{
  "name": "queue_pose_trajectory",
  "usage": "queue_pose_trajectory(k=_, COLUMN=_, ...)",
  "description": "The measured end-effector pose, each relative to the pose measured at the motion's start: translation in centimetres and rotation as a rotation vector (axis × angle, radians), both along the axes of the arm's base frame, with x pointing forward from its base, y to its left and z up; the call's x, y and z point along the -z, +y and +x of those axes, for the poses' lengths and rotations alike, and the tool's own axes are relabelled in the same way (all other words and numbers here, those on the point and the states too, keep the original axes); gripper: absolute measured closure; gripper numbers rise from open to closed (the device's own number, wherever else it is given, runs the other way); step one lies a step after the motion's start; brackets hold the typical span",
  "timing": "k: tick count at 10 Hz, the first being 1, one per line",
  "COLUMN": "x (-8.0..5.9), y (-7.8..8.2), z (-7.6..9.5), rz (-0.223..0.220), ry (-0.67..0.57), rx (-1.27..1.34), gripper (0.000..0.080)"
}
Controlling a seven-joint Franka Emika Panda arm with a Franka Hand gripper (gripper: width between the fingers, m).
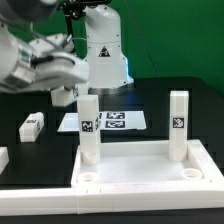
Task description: Assemble desk
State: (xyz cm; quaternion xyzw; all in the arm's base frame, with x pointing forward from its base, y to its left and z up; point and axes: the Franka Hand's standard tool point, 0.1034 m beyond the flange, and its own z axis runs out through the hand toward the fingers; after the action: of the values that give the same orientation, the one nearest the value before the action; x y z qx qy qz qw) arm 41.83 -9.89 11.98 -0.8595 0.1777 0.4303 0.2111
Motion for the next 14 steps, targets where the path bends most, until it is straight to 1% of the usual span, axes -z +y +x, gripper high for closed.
queue_pose_trajectory(k=1, x=-1.6, y=1.1, z=0.3, rz=-0.016, ry=-0.013, rx=0.0, gripper=0.0515)
queue_pose_trajectory(k=2, x=-3.1, y=3.3, z=1.0, rz=-0.072, ry=-0.054, rx=0.045, gripper=0.0515)
queue_pose_trajectory(k=3, x=-3.7, y=5.5, z=1.9, rz=-0.143, ry=-0.079, rx=0.112, gripper=0.0515)
queue_pose_trajectory(k=4, x=-3.7, y=7.1, z=2.8, rz=-0.169, ry=-0.155, rx=0.106, gripper=0.0515)
queue_pose_trajectory(k=5, x=-3.7, y=6.7, z=2.8, rz=-0.187, ry=-0.223, rx=0.114, gripper=0.0515)
queue_pose_trajectory(k=6, x=-3.7, y=6.5, z=3.1, rz=-0.222, ry=-0.287, rx=0.137, gripper=0.0515)
queue_pose_trajectory(k=8, x=-3.8, y=7.0, z=3.5, rz=-0.268, ry=-0.392, rx=0.146, gripper=0.0515)
queue_pose_trajectory(k=9, x=-3.9, y=7.9, z=5.0, rz=-0.329, ry=-0.444, rx=0.175, gripper=0.0515)
queue_pose_trajectory(k=10, x=-5.0, y=9.2, z=6.5, rz=-0.353, ry=-0.518, rx=0.17, gripper=0.0515)
queue_pose_trajectory(k=11, x=-6.3, y=9.7, z=7.9, rz=-0.368, ry=-0.566, rx=0.153, gripper=0.0515)
queue_pose_trajectory(k=12, x=-7.6, y=9.5, z=9.2, rz=-0.4, ry=-0.644, rx=0.171, gripper=0.0515)
queue_pose_trajectory(k=13, x=-8.2, y=9.0, z=9.1, rz=-0.428, ry=-0.695, rx=0.218, gripper=0.0515)
queue_pose_trajectory(k=14, x=-8.0, y=8.9, z=9.0, rz=-0.452, ry=-0.74, rx=0.232, gripper=0.0515)
